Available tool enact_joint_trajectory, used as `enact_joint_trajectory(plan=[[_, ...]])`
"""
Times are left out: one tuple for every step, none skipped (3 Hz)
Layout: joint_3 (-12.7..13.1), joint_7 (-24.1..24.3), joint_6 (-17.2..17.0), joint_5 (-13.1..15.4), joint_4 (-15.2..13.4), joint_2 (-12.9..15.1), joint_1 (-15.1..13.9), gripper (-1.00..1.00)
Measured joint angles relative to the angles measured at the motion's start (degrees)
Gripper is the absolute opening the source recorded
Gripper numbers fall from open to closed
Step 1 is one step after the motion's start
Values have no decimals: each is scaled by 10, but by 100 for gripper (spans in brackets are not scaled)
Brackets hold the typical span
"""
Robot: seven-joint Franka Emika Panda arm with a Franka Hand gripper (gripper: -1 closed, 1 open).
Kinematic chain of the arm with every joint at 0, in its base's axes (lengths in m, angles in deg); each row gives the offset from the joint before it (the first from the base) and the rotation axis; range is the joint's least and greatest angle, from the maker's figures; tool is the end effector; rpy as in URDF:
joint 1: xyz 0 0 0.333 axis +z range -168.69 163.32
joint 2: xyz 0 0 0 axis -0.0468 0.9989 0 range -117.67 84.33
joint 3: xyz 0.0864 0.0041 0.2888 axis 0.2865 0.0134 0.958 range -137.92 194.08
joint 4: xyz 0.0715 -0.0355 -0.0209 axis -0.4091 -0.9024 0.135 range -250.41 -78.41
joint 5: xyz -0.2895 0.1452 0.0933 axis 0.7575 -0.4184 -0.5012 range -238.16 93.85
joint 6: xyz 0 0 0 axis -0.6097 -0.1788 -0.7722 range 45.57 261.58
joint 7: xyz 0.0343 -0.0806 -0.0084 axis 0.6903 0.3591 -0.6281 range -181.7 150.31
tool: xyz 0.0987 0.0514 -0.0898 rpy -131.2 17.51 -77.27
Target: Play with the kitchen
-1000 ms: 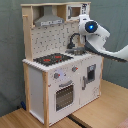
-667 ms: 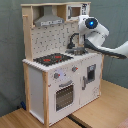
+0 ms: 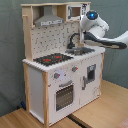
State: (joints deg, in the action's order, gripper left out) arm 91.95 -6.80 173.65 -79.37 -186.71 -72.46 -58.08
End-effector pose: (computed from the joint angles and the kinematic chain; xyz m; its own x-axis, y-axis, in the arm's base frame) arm 0.4088 0.2640 0.6010 0.7070 0.2940 0.6432 -0.1740 -0.8092 0.5612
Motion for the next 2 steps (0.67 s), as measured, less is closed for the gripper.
enact_joint_trajectory(plan=[[7, 0, -24, 0, -1, 57, 0, 100], [22, 0, -56, 0, -2, 105, -4, 100]])
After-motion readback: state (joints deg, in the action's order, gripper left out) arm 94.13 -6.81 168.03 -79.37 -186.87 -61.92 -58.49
